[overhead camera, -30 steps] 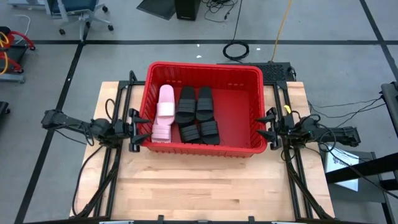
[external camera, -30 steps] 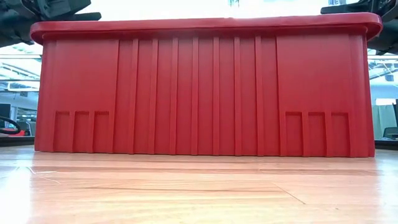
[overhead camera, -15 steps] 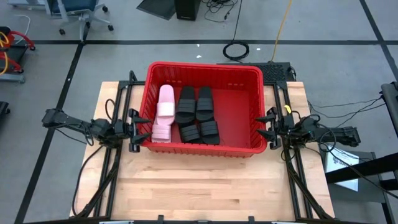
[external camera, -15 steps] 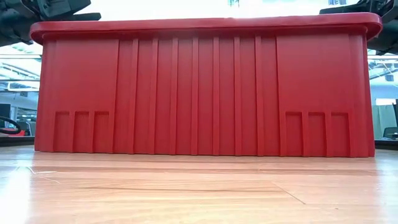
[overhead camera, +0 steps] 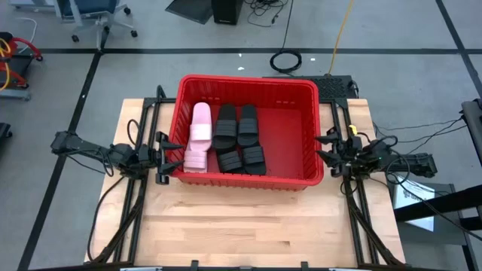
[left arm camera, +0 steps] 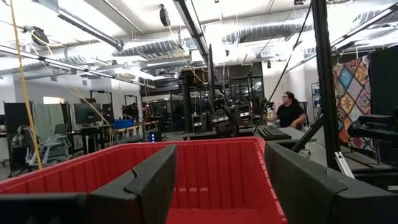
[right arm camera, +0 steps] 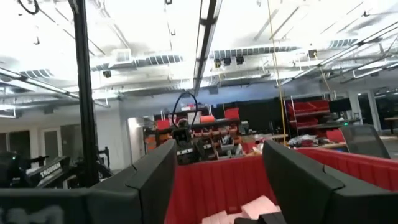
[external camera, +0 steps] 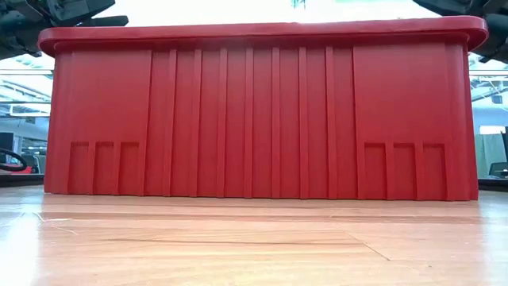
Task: Pick and place slides into bin
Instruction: Return to Home Position
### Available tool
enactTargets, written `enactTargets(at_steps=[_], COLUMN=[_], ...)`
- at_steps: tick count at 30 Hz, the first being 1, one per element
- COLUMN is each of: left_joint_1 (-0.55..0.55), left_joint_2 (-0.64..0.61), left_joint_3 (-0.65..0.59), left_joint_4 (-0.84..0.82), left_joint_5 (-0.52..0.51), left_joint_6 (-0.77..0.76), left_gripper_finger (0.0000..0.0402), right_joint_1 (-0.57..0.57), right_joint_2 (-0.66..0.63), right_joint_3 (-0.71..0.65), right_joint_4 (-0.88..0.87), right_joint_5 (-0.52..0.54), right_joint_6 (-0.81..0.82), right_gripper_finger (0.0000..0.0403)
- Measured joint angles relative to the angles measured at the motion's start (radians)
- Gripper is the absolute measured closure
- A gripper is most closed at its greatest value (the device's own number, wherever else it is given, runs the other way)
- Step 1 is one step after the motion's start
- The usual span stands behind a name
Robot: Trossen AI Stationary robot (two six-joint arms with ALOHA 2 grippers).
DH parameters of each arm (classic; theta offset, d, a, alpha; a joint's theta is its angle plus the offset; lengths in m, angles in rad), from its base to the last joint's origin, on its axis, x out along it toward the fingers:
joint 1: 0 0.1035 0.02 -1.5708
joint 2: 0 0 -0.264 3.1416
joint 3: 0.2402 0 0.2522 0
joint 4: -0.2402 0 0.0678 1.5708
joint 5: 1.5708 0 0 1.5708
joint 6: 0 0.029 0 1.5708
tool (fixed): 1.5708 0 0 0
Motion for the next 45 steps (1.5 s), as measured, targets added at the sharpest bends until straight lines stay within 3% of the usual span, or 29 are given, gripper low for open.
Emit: enactTargets(at_steps=[45], left_joint_1=[0.000], left_joint_2=[0.000], left_joint_3=[0.000], left_joint_4=[0.008], left_joint_5=[0.005], left_joint_6=[0.001], left_gripper_finger=[0.0153], right_joint_1=[0.001], right_joint_2=[-0.001], right_joint_3=[0.000], right_joint_4=[0.003], right_joint_5=[-0.005], right_joint_6=[-0.007], right_gripper_finger=[0.0173])
